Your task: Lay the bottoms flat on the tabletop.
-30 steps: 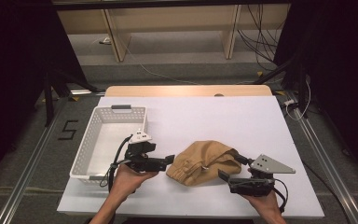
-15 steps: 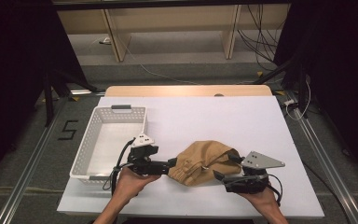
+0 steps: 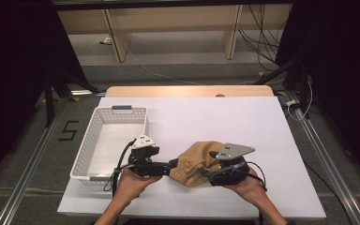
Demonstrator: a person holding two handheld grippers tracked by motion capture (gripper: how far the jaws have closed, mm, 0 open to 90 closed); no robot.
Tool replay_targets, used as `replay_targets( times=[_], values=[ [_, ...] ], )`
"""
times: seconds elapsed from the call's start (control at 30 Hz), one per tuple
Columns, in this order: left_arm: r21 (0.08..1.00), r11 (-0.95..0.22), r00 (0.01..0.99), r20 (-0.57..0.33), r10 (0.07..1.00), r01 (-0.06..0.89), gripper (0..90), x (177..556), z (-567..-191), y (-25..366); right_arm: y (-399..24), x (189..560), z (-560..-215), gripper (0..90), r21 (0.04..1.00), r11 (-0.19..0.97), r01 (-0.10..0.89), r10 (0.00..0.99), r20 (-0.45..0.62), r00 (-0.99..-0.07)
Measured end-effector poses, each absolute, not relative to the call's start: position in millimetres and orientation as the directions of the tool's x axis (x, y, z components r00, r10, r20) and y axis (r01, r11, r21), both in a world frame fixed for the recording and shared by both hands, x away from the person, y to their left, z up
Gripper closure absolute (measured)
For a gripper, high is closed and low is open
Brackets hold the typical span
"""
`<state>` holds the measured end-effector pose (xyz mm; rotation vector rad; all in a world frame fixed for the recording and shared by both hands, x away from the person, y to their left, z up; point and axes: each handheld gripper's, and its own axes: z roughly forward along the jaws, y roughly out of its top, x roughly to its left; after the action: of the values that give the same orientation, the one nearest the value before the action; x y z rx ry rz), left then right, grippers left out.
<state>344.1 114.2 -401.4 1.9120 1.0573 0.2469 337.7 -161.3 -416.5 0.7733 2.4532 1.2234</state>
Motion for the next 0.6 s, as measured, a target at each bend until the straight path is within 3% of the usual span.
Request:
replay_targets(
  times=[0.3, 0.5, 0.6],
  values=[
    [0.788, -0.223, 0.613, -0.232, 0.755, 0.573, 15.6, 344.5, -401.4, 115.1, -138.7, 350.4, -428.1, 44.3, 0.718, 0.6, 0.352, 0.557, -0.059, -0.828],
    [0.788, -0.219, 0.609, -0.233, 0.758, 0.575, 15.7, 345.0, -401.4, 115.8, -133.9, 359.9, -429.1, 76.9, 0.694, 0.62, 0.367, 0.562, -0.067, -0.824],
    [0.787, -0.223, 0.608, -0.229, 0.76, 0.575, 15.6, 345.0, -402.1, 116.2, -132.7, 368.1, -424.3, 83.8, 0.695, 0.615, 0.372, 0.565, -0.06, -0.823]
  ],
)
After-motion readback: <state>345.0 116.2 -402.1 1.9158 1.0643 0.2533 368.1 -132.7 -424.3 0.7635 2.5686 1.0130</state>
